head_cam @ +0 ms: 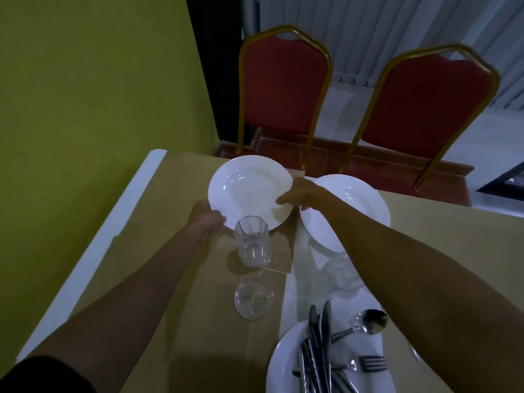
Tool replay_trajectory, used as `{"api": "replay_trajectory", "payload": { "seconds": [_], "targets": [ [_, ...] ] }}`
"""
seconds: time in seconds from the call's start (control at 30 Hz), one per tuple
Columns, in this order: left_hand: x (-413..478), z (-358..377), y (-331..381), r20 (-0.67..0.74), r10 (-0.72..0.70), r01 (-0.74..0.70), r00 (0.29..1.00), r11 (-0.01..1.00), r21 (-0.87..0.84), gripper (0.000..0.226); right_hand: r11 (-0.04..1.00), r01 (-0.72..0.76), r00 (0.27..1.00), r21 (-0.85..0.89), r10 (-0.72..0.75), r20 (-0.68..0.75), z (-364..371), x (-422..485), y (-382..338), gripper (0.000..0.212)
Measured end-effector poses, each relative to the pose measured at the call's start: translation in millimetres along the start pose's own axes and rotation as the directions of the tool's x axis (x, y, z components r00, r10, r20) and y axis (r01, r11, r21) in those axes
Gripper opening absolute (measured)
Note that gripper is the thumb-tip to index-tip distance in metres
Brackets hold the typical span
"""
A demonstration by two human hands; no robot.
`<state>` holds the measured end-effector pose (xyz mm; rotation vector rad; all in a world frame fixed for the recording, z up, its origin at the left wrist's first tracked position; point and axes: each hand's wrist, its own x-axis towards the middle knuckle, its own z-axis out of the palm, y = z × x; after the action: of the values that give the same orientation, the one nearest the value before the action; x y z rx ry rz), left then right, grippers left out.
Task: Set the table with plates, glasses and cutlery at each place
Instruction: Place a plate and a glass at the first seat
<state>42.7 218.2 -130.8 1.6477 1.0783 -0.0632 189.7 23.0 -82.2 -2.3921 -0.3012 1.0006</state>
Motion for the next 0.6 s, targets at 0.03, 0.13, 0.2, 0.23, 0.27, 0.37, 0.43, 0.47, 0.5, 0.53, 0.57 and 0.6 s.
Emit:
{"api": "replay_trajectory", "payload": {
  "seconds": [0.03, 0.13, 0.2, 0.23, 0.27, 0.37, 0.43, 0.47, 0.5, 0.53, 0.57, 0.6],
  "targets": [
    [3, 2, -4, 0.002, 0.008, -0.008, 1.000, 1.000, -0.004, 0.016, 0.999, -0.015, 1.000, -0.029, 0.016, 0.012, 3, 1, 2, 0.063],
    [8, 9, -9, 0.053, -0.014, 0.018, 0.998, 0.996, -0.086, 0.019, 0.997, -0.020, 1.000, -0.073, 0.020, -0.003, 12, 1, 5, 0.066],
    [11, 14, -10, 0.078, -0.017, 0.028, 0.997, 0.990, -0.140, 0.022, 0.992, -0.018, 0.999, -0.121, 0.014, -0.040, 16, -1, 2, 0.064],
    [12, 17, -11, 0.087, -0.013, 0.027, 0.996, 0.988, -0.150, 0.023, 0.993, -0.020, 0.998, -0.119, 0.013, -0.060, 18, -2, 1, 0.063],
    [14, 18, -12, 0.090, -0.009, 0.023, 0.996, 0.989, -0.148, 0.026, 0.994, -0.022, 0.996, -0.103, 0.013, -0.084, 19, -4, 0, 0.061],
    [18, 14, -17, 0.110, 0.002, 0.012, 0.994, 0.992, -0.122, 0.031, 0.997, -0.010, 0.985, -0.071, -0.002, -0.171, 18, -15, -4, 0.057],
    [17, 7, -19, 0.138, 0.004, 0.013, 0.990, 0.993, -0.120, 0.025, 1.000, 0.020, 0.978, -0.011, -0.022, -0.209, 15, -28, -6, 0.055],
    [14, 3, -19, 0.142, 0.007, 0.009, 0.990, 0.994, -0.109, 0.020, 0.999, 0.042, 0.973, 0.016, -0.038, -0.227, 13, -36, -7, 0.051],
    [10, -1, -21, 0.138, 0.012, 0.002, 0.990, 0.995, -0.101, 0.014, 0.997, 0.061, 0.968, 0.039, -0.049, -0.246, 12, -45, -7, 0.047],
    [2, -6, -23, 0.128, 0.021, -0.008, 0.992, 0.995, -0.099, 0.008, 0.995, 0.081, 0.962, 0.063, -0.061, -0.266, 10, -55, -8, 0.042],
    [-7, -11, -25, 0.121, 0.022, -0.010, 0.992, 0.995, -0.099, 0.005, 0.991, 0.100, 0.956, 0.093, -0.070, -0.285, 9, -66, -8, 0.036],
    [-17, -16, -28, 0.125, 0.021, -0.007, 0.992, 0.994, -0.107, 0.009, 0.984, 0.118, 0.950, 0.132, -0.073, -0.302, 8, -77, -7, 0.031]
  ]
}}
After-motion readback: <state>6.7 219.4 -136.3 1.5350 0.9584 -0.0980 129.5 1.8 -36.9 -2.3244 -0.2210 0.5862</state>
